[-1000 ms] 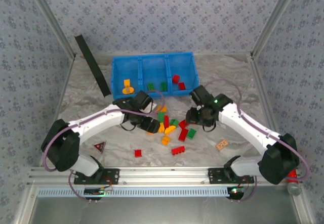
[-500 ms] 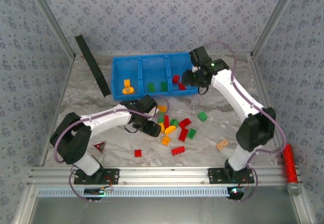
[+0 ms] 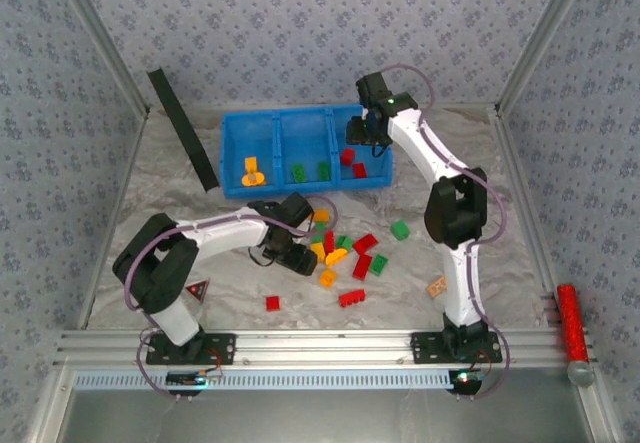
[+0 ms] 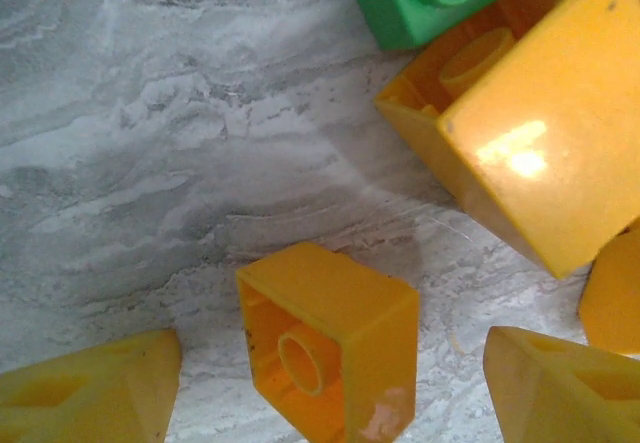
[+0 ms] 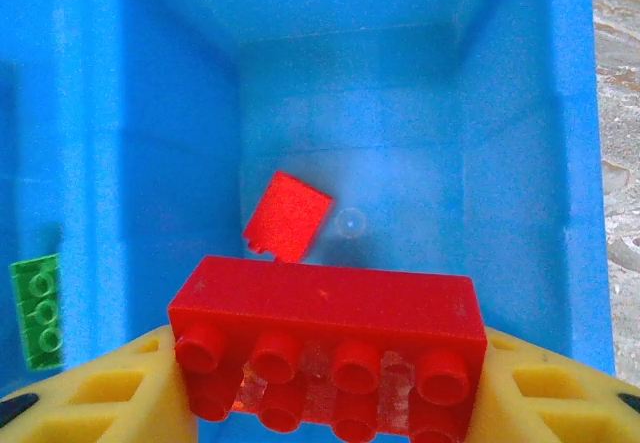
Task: Sort the legos into containers by color
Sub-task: Place the lego in the container.
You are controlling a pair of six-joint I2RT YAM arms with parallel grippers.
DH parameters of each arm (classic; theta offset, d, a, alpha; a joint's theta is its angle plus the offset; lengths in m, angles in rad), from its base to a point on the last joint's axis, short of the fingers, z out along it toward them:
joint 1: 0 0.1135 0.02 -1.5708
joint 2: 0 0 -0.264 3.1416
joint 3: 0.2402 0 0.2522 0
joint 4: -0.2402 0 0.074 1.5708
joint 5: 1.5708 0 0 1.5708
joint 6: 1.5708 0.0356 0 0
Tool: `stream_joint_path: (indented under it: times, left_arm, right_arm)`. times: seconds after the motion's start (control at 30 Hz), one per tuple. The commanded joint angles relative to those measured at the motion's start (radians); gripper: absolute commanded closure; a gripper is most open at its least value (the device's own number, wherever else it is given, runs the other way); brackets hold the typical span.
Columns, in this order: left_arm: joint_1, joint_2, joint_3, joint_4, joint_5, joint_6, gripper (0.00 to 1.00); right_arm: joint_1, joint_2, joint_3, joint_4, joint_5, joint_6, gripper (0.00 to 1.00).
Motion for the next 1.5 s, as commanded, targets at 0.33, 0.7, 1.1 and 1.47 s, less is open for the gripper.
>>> stream_joint_path:
  times: [0.33, 0.7, 1.1, 1.47]
  left_arm:
    - [-0.006, 0.062, 0.052, -0.005, -0.014, -0.015, 0.22]
    - [-0.005, 0.056, 0.057, -0.008, -0.022, -0.03, 0.23]
    - [-0.007, 0.071, 0.063, 0.022, -0.025, -0.03, 0.3]
    - [-0.006, 0.122, 0.118, 0.022, -0.011, 0.02, 0.37]
  right_arm:
    - [-0.002, 0.133, 0.075, -0.02, -0.025, -0.04, 0.53]
    - [0.013, 0.21, 0.102, -0.02, -0.023, -0.054, 0.51]
    - [0.019, 0.156, 0.063, -0.017, -0.027, -0.063, 0.32]
    - [0.029, 0.064, 0.015, -0.03, -0.04, -0.073, 0.23]
